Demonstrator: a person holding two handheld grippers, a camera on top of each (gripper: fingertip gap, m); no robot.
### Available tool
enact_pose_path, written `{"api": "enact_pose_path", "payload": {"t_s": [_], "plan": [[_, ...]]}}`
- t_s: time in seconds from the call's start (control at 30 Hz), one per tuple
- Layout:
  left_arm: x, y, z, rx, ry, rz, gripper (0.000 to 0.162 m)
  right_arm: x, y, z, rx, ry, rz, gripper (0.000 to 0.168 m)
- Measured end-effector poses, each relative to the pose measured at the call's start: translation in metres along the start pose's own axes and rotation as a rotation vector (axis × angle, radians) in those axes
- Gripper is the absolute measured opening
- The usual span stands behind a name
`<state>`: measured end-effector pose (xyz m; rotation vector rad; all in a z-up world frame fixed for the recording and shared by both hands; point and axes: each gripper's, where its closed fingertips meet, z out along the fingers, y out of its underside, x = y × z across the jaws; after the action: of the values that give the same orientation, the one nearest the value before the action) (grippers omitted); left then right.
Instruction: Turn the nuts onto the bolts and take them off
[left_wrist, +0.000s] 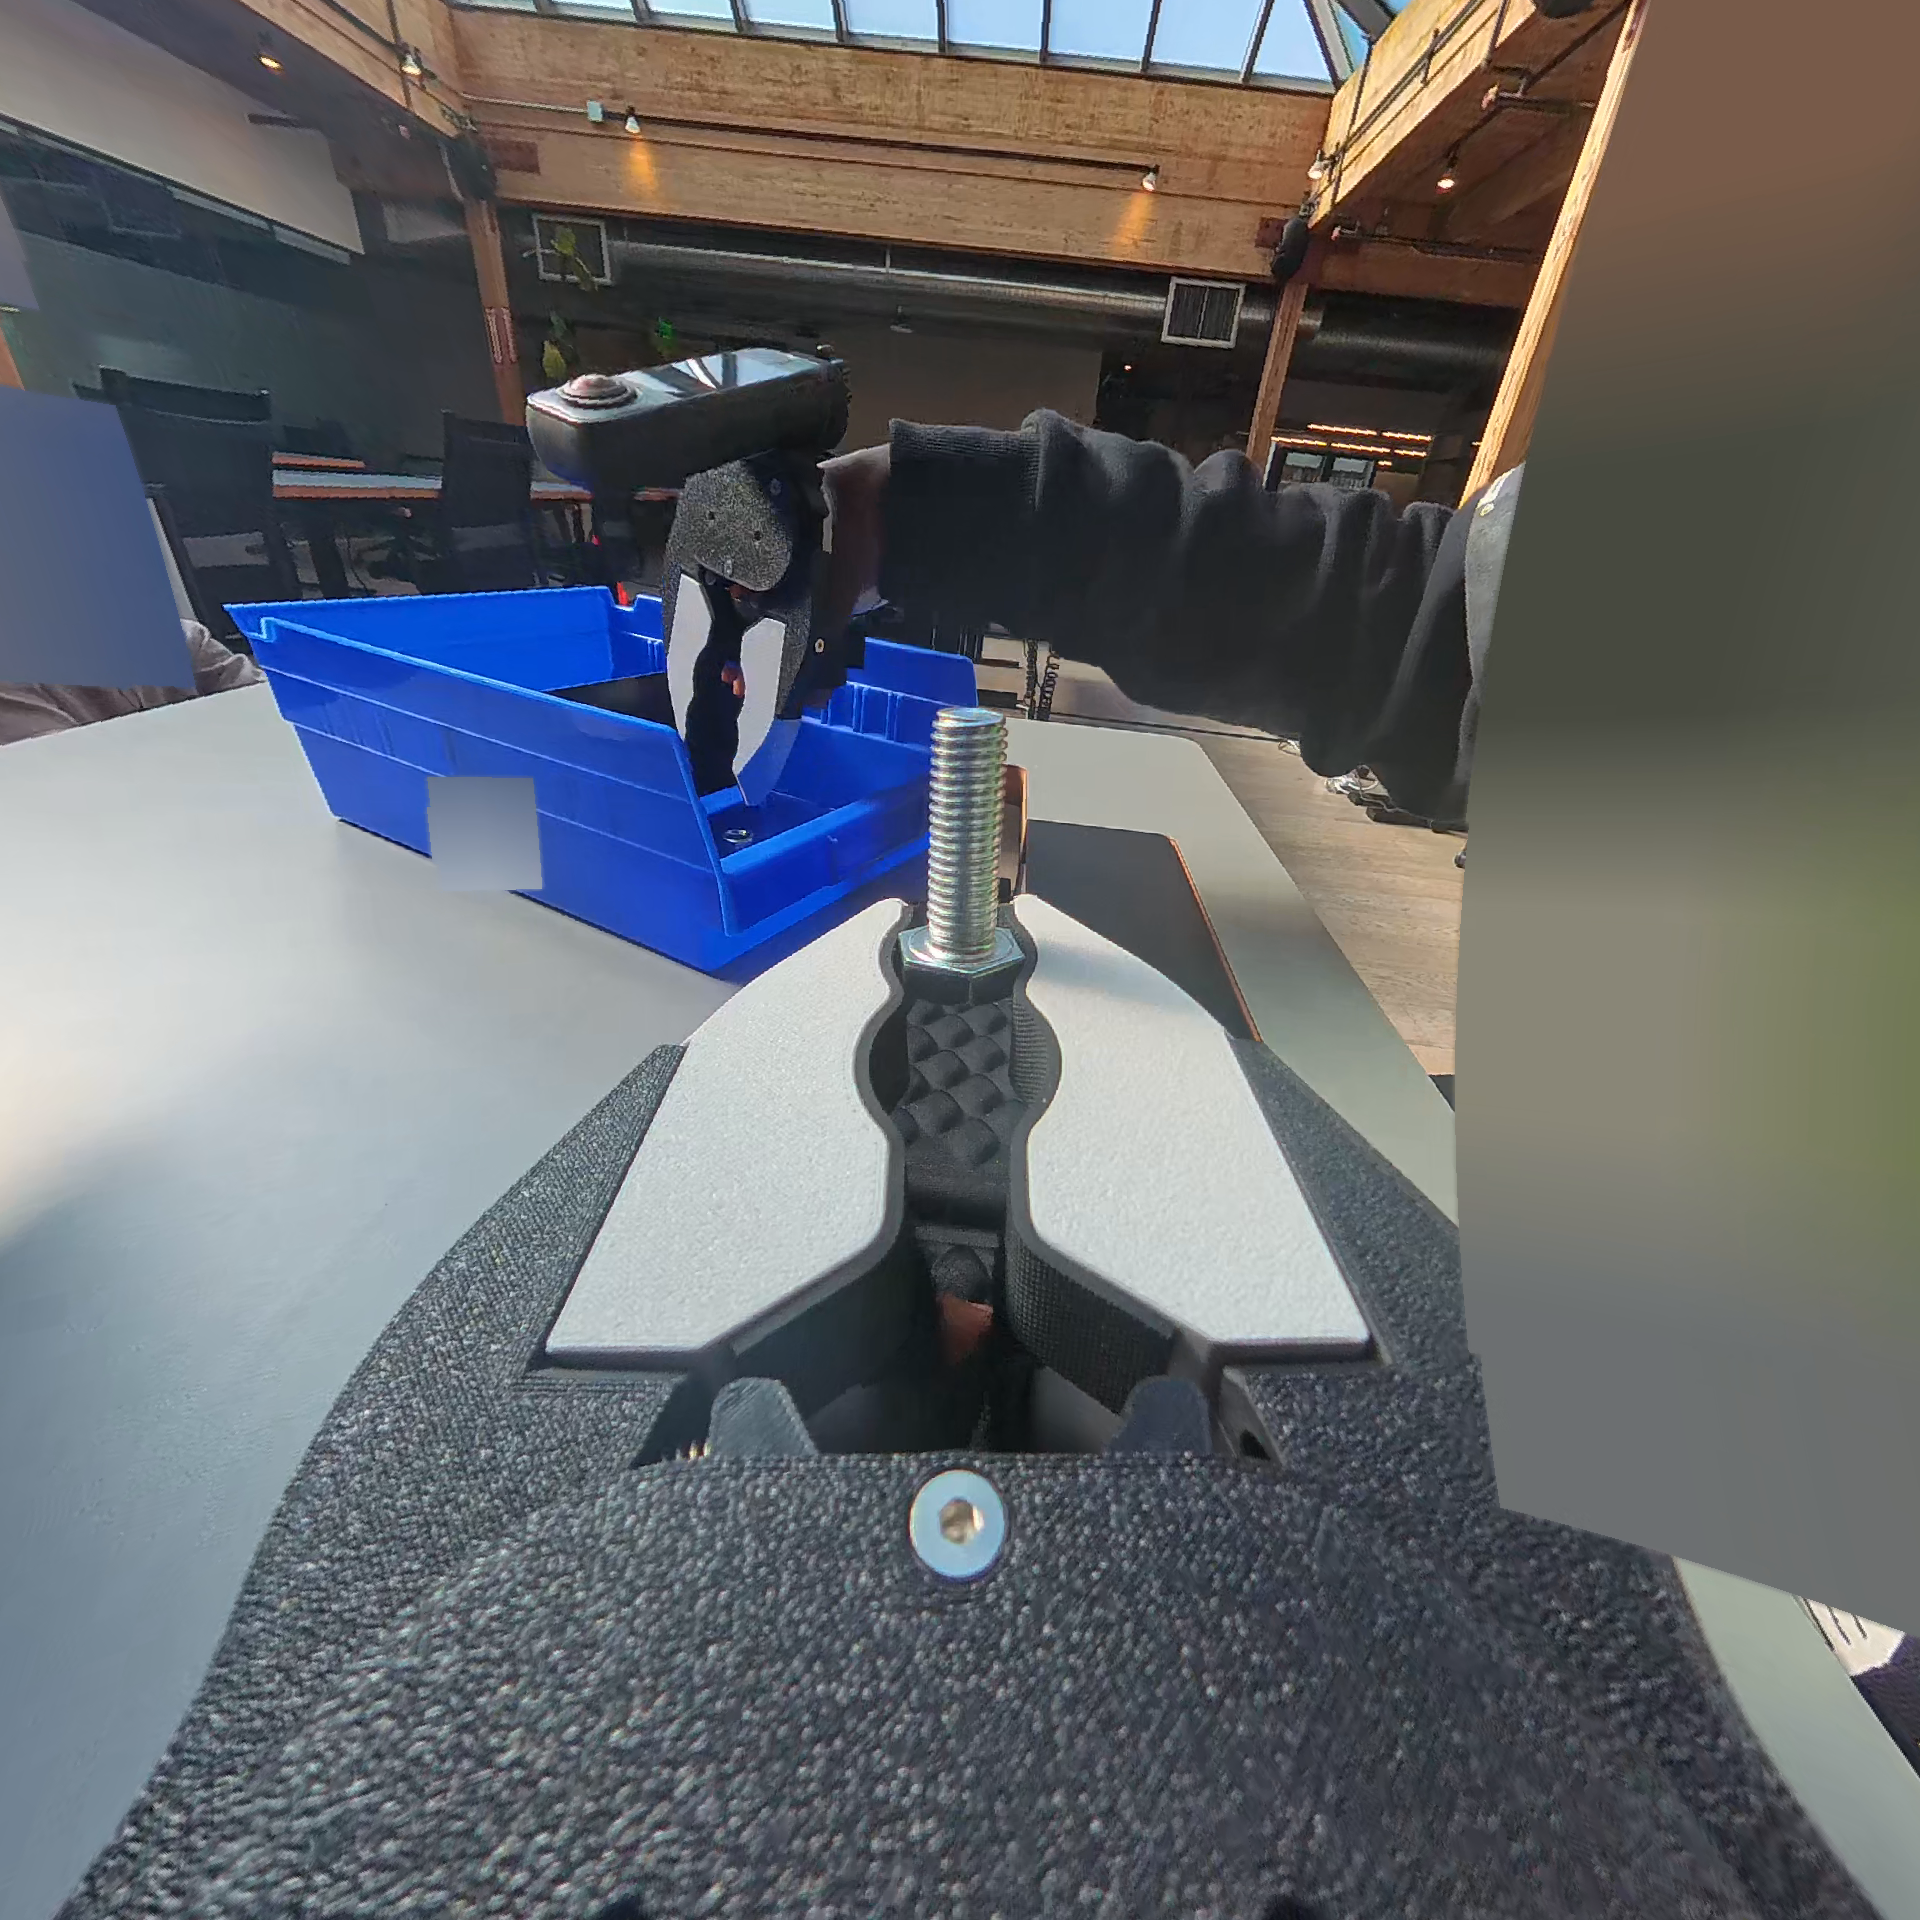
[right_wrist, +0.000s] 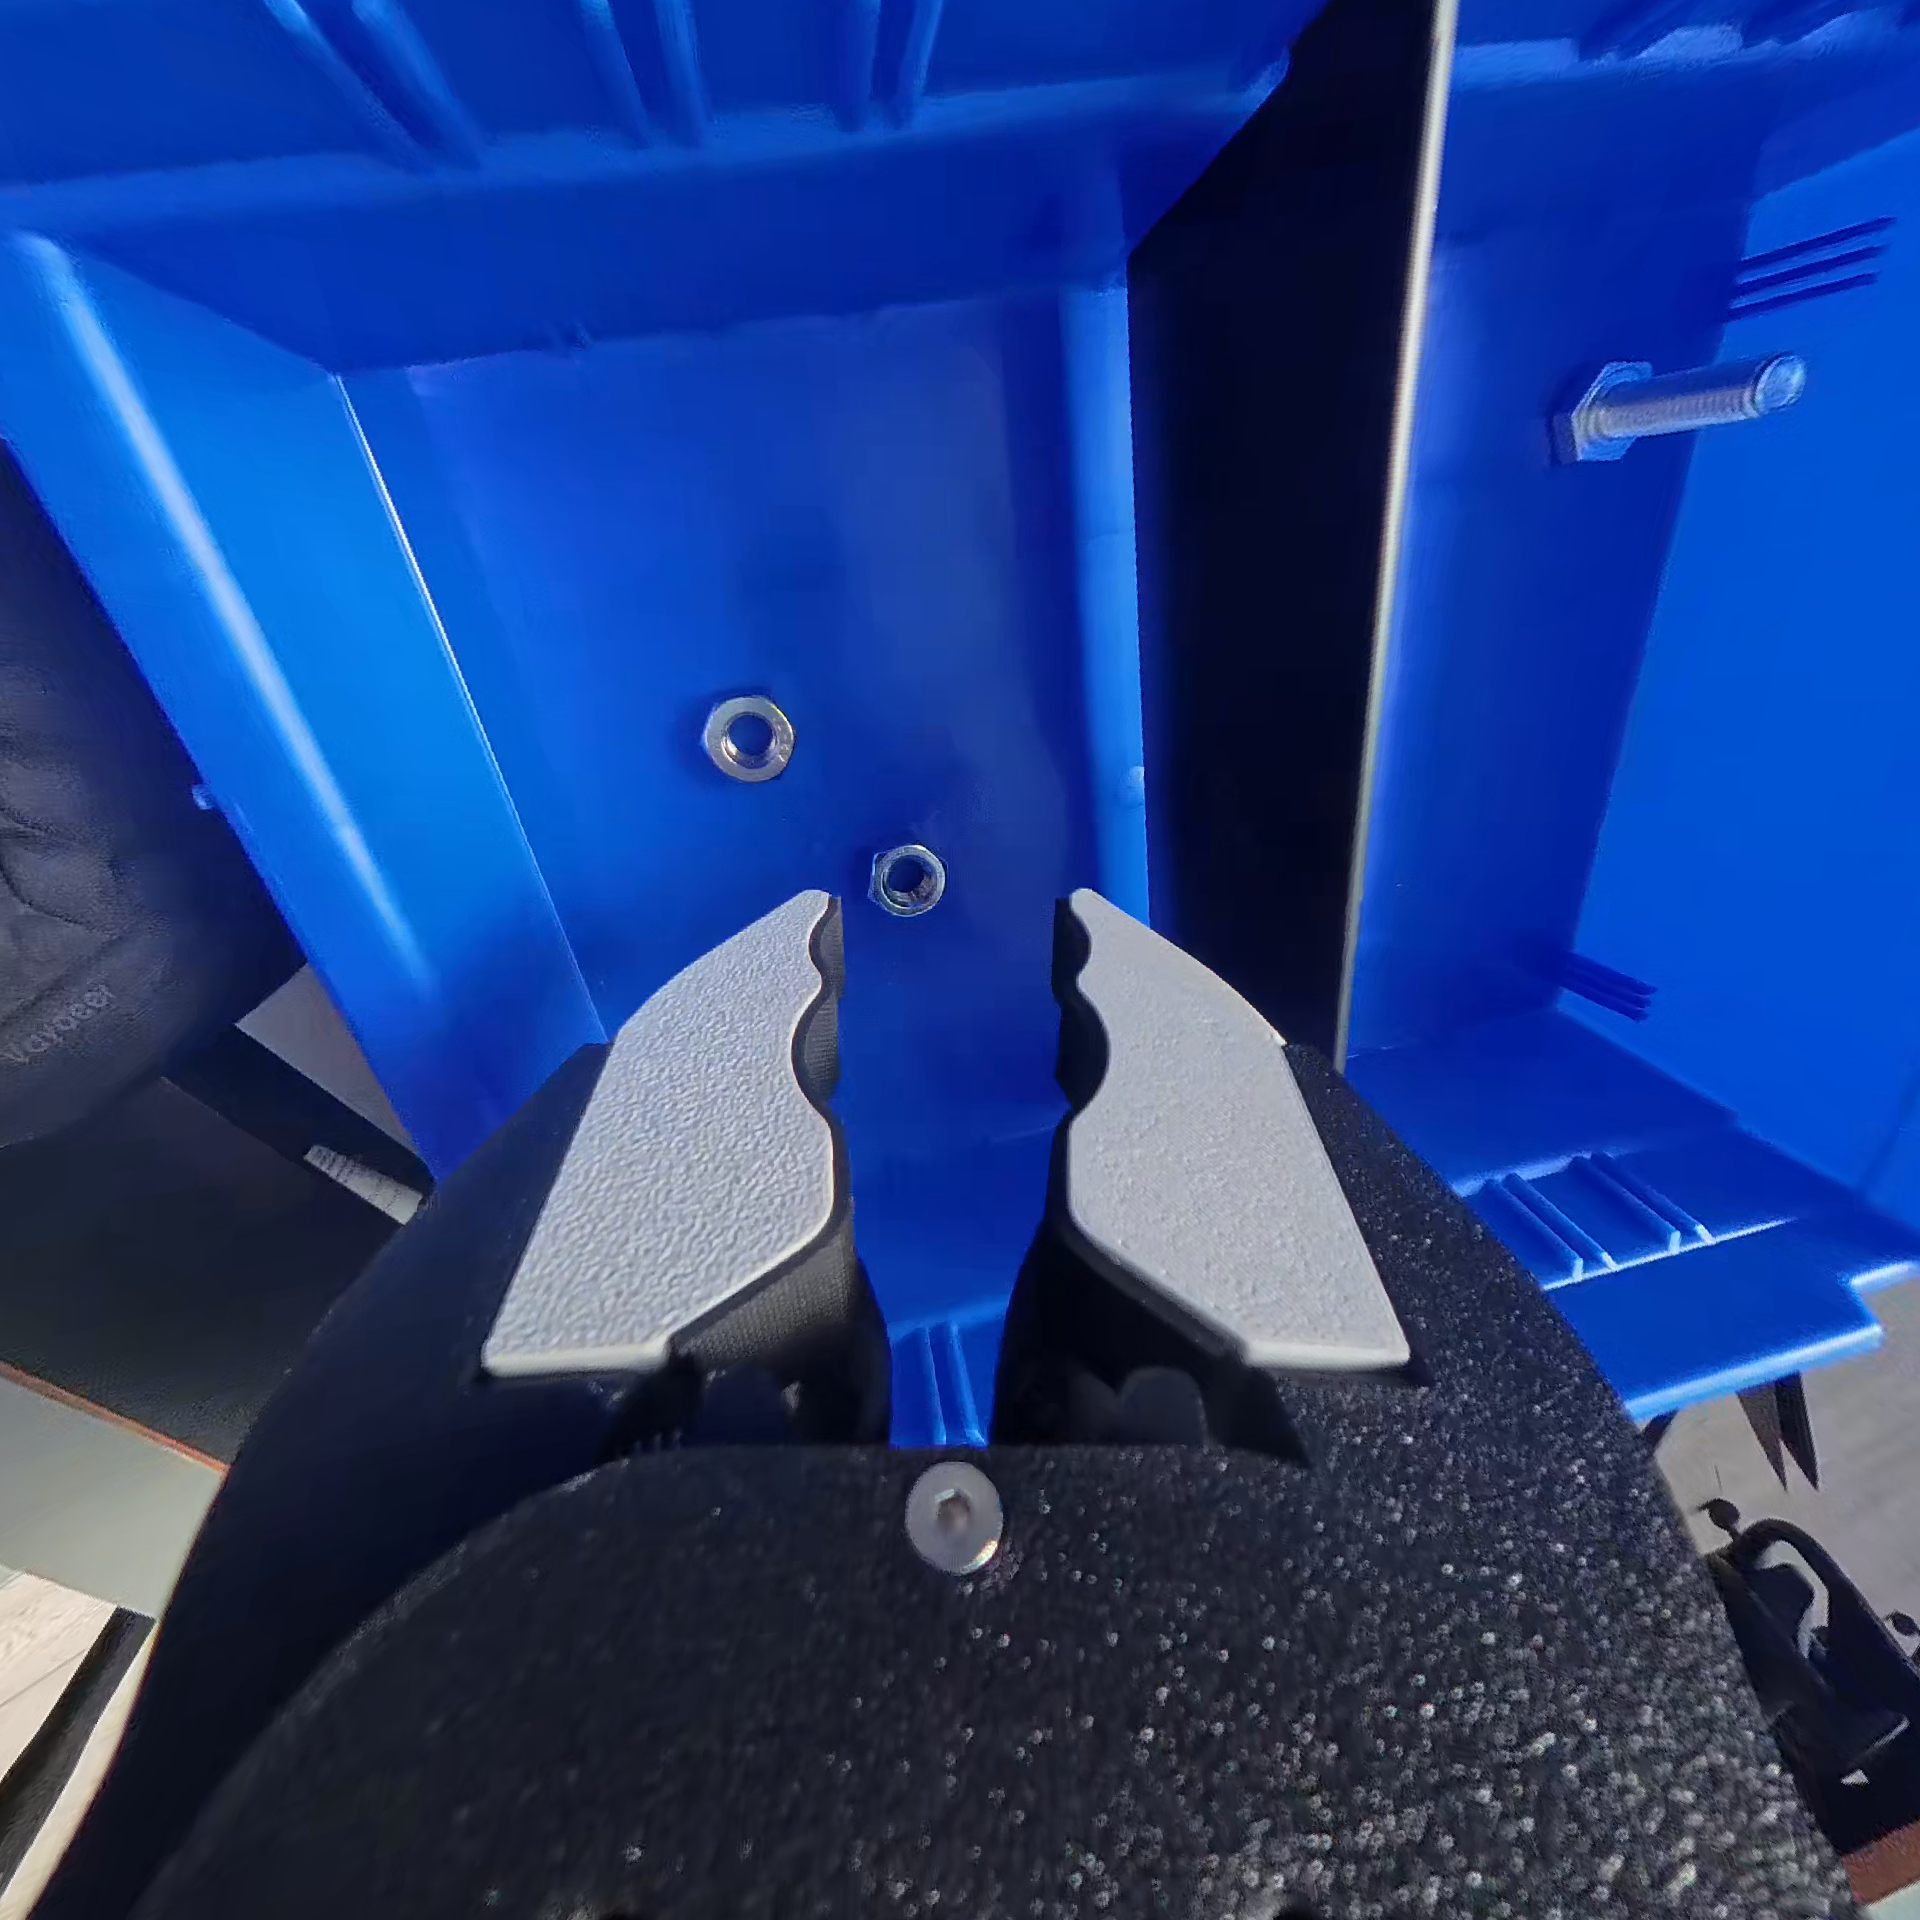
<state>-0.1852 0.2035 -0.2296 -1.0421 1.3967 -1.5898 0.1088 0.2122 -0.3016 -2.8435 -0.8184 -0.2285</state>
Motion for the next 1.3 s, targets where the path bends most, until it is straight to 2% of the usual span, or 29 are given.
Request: {"api": "enact_pose_path", "payload": {"t_s": [0.1, 0.17, 0.27, 0.37, 0.5, 0.7, 0.77, 0.9, 0.97, 1.07, 1.17, 1.3], "plan": [[0.000, 0.000, 0.000, 0.003, -0.002, 0.000, 0.014, -0.009, -0.027, -0.037, 0.121, 0.062, -0.038, 0.041], [0.000, 0.000, 0.000, 0.001, -0.002, 0.000, 0.014, -0.032, -0.056, -0.064, 0.234, 0.060, -0.110, 0.042], [0.000, 0.000, 0.000, -0.002, -0.002, 0.001, 0.014, -0.093, -0.108, -0.100, 0.442, -0.040, -0.261, 0.042], [0.000, 0.000, 0.000, -0.001, -0.002, 0.006, 0.014, -0.160, -0.146, -0.126, 0.578, -0.185, -0.429, 0.041], [0.001, 0.000, 0.000, -0.003, 0.000, 0.006, 0.014, -0.223, -0.176, -0.140, 0.648, -0.309, -0.599, 0.037], [0.001, 0.001, 0.001, -0.009, -0.002, 0.012, 0.014, -0.253, -0.194, -0.134, 0.630, -0.374, -0.687, 0.025], [0.001, 0.001, 0.001, -0.010, -0.001, 0.014, 0.014, -0.254, -0.195, -0.130, 0.617, -0.365, -0.698, 0.010], [0.001, 0.001, 0.001, -0.008, -0.002, 0.019, 0.016, -0.253, -0.194, -0.129, 0.623, -0.362, -0.714, 0.008], [0.001, -0.001, 0.000, 0.004, -0.008, 0.017, 0.026, -0.249, -0.192, -0.132, 0.627, -0.341, -0.715, 0.008], [-0.002, -0.002, -0.001, 0.006, -0.027, 0.013, 0.050, -0.230, -0.188, -0.139, 0.626, -0.287, -0.689, 0.009], [-0.003, 0.001, 0.001, -0.014, -0.047, 0.021, 0.071, -0.187, -0.177, -0.148, 0.604, -0.192, -0.611, 0.009], [-0.002, 0.005, 0.004, -0.047, -0.061, 0.055, 0.093, -0.098, -0.149, -0.152, 0.534, -0.037, -0.409, 0.009]]}}
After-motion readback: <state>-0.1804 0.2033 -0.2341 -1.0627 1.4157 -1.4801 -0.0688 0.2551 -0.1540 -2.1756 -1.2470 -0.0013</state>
